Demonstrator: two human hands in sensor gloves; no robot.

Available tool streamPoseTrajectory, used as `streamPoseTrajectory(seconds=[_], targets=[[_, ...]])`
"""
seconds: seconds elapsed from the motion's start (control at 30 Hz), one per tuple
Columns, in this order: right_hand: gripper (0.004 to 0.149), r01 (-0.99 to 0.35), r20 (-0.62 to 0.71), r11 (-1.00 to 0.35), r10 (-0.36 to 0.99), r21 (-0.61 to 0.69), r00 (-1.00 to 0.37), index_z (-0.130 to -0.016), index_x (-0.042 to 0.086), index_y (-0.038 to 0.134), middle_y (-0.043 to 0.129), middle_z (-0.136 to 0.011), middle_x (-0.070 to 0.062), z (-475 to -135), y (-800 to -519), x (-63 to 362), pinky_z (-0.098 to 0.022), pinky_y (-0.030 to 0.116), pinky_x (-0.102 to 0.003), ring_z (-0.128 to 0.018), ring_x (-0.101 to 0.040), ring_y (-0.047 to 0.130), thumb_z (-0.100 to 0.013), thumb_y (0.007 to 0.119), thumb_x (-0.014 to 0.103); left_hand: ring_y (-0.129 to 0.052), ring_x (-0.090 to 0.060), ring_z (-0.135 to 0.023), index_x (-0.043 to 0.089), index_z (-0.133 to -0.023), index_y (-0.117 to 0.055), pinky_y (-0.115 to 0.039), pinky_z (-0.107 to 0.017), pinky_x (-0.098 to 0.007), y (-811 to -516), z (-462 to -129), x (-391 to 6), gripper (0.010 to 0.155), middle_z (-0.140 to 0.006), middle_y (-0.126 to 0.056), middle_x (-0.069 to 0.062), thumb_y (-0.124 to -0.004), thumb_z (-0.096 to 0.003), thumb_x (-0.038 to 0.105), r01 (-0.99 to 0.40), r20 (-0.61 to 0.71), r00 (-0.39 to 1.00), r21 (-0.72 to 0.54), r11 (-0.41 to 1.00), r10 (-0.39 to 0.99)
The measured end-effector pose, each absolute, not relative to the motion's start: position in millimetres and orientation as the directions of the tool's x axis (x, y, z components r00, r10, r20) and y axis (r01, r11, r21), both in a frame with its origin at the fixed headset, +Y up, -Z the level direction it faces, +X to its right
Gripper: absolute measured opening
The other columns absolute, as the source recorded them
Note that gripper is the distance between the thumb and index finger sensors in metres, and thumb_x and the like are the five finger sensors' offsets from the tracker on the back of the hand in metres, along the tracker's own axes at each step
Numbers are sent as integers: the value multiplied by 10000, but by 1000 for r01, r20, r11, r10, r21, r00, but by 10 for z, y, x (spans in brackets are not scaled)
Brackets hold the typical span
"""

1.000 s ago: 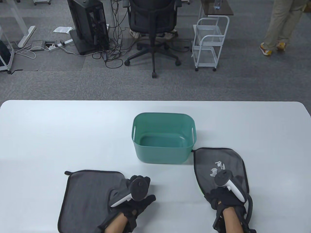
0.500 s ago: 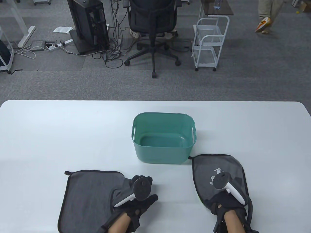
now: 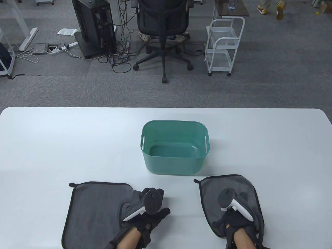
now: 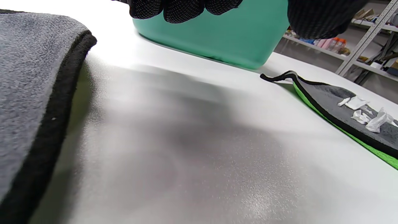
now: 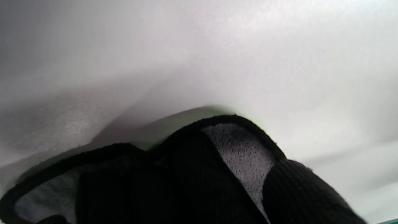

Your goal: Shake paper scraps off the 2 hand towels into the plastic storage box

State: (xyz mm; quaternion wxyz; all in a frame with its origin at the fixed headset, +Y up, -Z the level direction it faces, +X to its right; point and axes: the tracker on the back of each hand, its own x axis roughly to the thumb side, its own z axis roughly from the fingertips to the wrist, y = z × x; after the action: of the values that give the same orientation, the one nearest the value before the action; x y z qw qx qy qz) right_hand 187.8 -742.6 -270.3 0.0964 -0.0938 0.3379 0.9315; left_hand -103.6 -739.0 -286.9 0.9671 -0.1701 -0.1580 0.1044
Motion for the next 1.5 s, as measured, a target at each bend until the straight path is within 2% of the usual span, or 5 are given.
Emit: streamPoseTrajectory(seconds=[0.4,0.83,1.5], targets=[[625,-124,-46,-746,125,655,-991,-709,-119,961,803,-805,-448,-2538,-7433,1400,-521,588,-780,-677,-710,842,-476,843,449,-468,-451,-1103,216,-1092,-374,-438,-824,-546,-7395,-2865,-1033,782,-1136,-438,-113,-627,-488,645,-157,269,926,-366,917,265],[625,54,207,-763,106,644,-973,-785,-78,887,793,-813,-472,-2271,-7435,764,-523,600,-769,-663,-700,859,-482,826,466,-473,-454,-1099,212,-1089,-376,-445,-819,-548,-7384,-2867,-1144,784,-1132,-442,-116,-628,-486,644,-173,244,931,-356,918,270],[643,198,352,-785,27,587,-936,-925,4,722,735,-872,-453,-2122,-7462,155,-554,597,-740,-701,-660,842,-515,775,497,-466,-457,-1097,210,-1089,-376,-442,-818,-551,-7373,-2889,-1322,782,-1132,-437,-119,-625,-489,645,-174,195,949,-329,928,247]])
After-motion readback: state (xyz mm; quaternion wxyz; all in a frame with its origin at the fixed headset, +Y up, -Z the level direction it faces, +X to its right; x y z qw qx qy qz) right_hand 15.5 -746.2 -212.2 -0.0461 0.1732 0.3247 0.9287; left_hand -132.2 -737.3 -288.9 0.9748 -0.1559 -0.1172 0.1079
